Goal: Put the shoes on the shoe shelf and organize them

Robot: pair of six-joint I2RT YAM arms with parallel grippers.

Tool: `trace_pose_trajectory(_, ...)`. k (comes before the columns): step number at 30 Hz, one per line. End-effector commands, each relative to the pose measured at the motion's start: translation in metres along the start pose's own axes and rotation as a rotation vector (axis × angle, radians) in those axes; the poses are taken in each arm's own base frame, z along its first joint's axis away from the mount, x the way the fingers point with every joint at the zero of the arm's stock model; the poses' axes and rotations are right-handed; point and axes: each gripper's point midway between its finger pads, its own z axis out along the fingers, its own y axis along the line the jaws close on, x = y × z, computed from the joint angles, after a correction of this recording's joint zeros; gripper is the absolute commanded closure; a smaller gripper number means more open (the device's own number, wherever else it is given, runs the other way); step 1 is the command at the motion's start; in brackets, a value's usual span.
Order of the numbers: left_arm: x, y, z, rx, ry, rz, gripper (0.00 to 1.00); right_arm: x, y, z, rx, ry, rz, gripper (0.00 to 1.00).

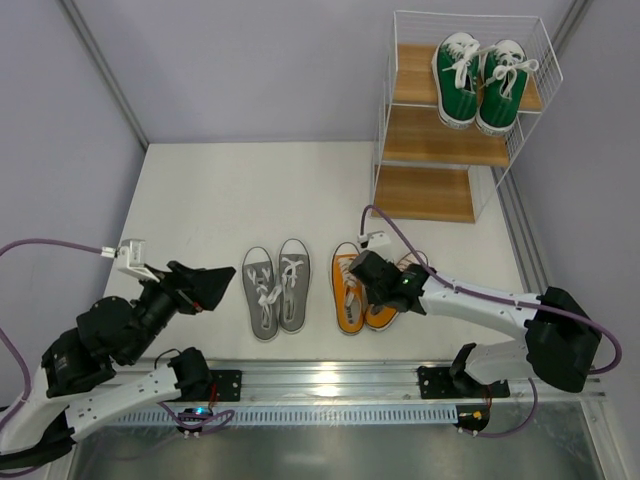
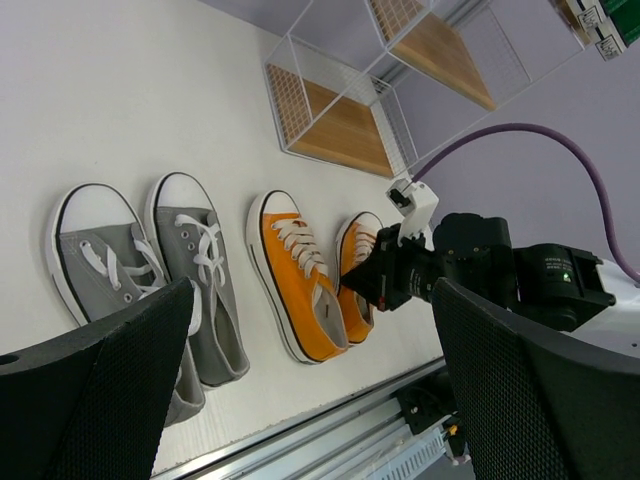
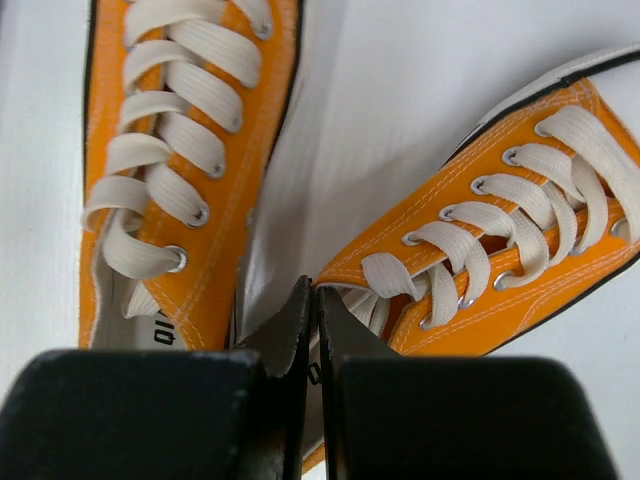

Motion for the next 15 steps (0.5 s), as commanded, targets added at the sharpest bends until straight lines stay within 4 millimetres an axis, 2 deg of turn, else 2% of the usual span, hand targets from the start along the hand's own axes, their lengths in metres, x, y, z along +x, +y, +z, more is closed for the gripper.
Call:
trace_pose_trajectory(1, -0.017, 0.006, -0.013, -0.009, -0.043, -0.029, 0.00, -0.047, 0.043, -0.007, -0.141, -0.146, -0.056, 0.96)
trace_pose_trajectory(4, -0.020, 0.011, -0.019, -0.019, -0.050, -0.029, 0.00, -0.042, 0.056, -0.012, -0.171, -0.154, -0.118, 0.96)
trace_pose_trajectory(10, -0.022, 0.016, -0.023, -0.024, -0.061, -0.018, 0.00, -0.031, 0.062, -0.021, -0.193, -0.159, -0.150, 0.96)
trace_pose_trajectory(12, -0.022, 0.016, -0.023, -0.023, -0.060, -0.015, 0.00, -0.031, 0.056, -0.019, -0.157, -0.163, -0.127, 0.94)
trace_pose_trajectory(13, -0.021, 0.016, -0.023, -0.023, -0.058, -0.013, 0.00, -0.035, 0.048, -0.019, -0.111, -0.179, -0.114, 0.81)
trace_pose_trajectory(14, -0.021, 0.015, -0.023, -0.019, -0.057, -0.012, 0.00, -0.036, 0.046, -0.020, -0.092, -0.172, -0.093, 0.58)
trace_pose_trajectory(15, -0.021, 0.015, -0.023, -0.017, -0.058, -0.012, 0.00, -0.039, 0.043, -0.021, -0.073, -0.176, -0.076, 0.48)
